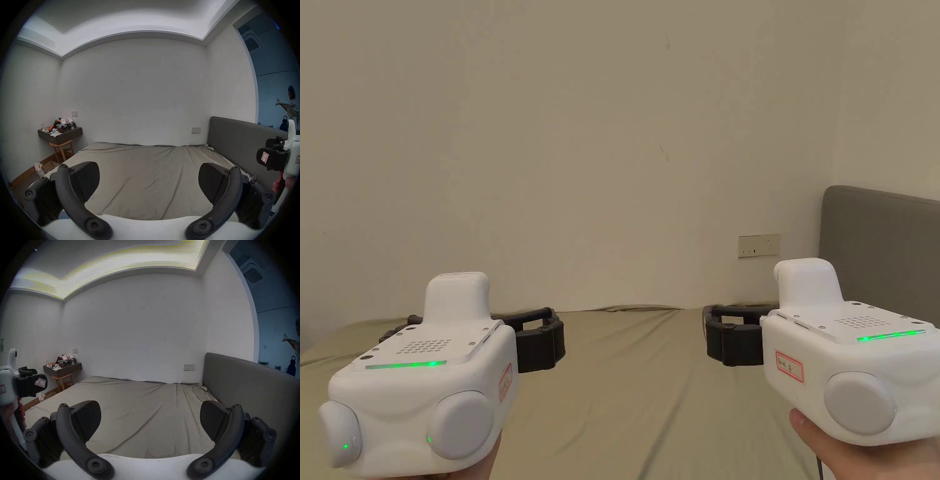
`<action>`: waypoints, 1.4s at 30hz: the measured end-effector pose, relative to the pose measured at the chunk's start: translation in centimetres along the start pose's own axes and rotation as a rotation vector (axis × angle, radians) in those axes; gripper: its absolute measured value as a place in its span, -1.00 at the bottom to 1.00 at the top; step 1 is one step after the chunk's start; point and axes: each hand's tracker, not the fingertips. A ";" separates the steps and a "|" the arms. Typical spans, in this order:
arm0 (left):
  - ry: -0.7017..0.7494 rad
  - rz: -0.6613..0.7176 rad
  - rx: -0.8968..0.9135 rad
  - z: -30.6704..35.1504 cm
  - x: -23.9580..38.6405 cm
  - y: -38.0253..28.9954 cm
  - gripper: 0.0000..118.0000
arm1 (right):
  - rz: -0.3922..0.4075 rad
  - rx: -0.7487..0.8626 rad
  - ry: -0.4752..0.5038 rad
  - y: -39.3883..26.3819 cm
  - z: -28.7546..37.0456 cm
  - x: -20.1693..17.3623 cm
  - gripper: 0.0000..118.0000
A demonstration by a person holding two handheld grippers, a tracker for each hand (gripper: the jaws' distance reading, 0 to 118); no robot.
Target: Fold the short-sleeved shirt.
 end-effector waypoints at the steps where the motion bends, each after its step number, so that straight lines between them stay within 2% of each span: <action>1: -0.005 0.002 0.000 0.0 0.0 0.0 1.00 | 0.003 0.002 -0.002 0.0 -0.1 -0.1 1.00; 7: -0.058 0.057 -0.011 0.2 -0.3 0.3 1.00 | 0.016 -0.008 0.016 -0.4 -1.0 0.0 1.00; 10: -0.040 0.054 -0.006 0.8 -0.1 0.5 1.00 | 0.021 -0.001 0.003 -0.5 -1.4 0.1 1.00; 12: -0.029 0.037 -0.010 0.4 -0.3 0.4 1.00 | 0.029 0.016 -0.004 -0.2 0.6 -0.5 1.00; 33: -0.033 0.041 -0.029 -0.1 -0.3 0.4 1.00 | -0.011 -0.010 0.053 -0.2 0.0 -0.2 1.00; 37: -0.035 0.043 -0.026 0.1 -0.2 0.5 1.00 | 0.016 0.002 0.013 -0.1 0.1 -0.9 1.00; 39: -0.035 0.041 -0.024 0.2 -0.2 0.6 1.00 | 0.003 0.008 0.066 -0.2 -0.2 -0.8 1.00; 42: -0.027 0.027 -0.025 0.3 -0.1 0.7 1.00 | -0.059 0.007 0.141 0.0 -0.3 -0.6 1.00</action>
